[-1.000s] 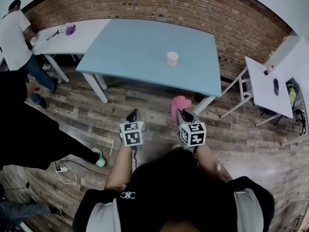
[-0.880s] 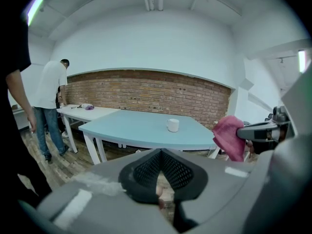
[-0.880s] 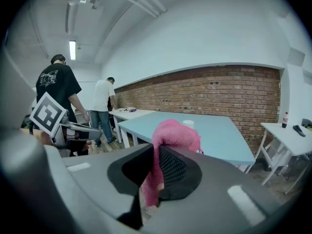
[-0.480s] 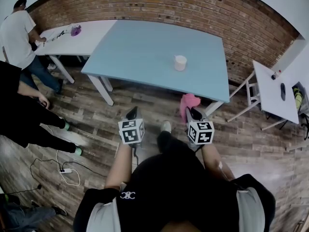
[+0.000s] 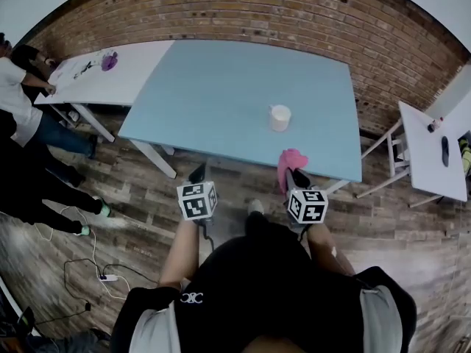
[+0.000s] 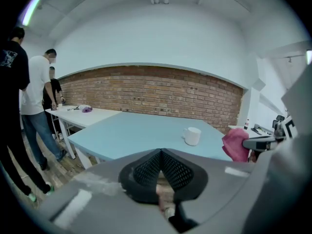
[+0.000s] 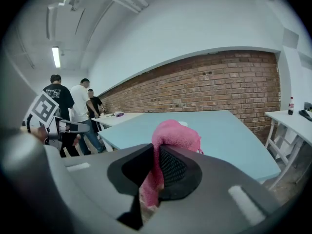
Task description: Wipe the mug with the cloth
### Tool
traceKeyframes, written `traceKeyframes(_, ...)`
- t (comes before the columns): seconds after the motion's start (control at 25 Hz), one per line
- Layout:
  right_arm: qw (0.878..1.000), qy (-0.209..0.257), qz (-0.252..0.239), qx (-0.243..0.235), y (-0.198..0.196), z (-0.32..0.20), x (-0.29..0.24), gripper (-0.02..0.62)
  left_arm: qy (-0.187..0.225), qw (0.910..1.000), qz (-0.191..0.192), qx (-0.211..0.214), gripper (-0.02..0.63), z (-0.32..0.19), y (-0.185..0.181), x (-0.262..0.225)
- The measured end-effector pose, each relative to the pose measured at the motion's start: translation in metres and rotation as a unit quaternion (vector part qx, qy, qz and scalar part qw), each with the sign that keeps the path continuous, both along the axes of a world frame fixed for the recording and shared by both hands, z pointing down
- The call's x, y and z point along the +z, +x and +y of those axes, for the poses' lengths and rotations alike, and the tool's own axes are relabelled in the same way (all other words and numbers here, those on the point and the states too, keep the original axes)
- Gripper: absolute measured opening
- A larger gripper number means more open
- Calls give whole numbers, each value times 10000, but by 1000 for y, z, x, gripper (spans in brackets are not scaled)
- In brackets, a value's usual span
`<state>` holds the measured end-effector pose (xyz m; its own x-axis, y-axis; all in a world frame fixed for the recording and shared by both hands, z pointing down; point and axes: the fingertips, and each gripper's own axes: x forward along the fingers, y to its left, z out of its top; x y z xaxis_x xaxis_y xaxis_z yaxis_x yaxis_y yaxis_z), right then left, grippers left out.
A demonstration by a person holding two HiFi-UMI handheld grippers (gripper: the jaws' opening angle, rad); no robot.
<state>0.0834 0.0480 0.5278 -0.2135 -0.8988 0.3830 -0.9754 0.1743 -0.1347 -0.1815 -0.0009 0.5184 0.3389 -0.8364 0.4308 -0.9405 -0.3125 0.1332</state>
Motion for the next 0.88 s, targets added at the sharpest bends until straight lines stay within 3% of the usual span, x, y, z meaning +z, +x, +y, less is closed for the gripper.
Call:
traceKeyframes(0.24, 9998, -97, -115, 138, 31, -84, -9, 41, 138, 9986, -247, 447, 3, -97, 41, -17)
traceKeyframes(0.4, 9994, -189, -203, 207, 48, -127, -9, 41, 3, 9976, -188, 666, 3, -144, 67, -18)
traceKeyframes(0.64, 9982, -460, -271, 267, 68, -171, 7, 41, -124, 9937, -274, 1075, 3, -191, 103, -14)
traceKeyframes(0.88, 9962, -631, -251, 540, 90, -191, 15, 41, -340, 9905, -308, 1293, 4, -213, 112, 2)
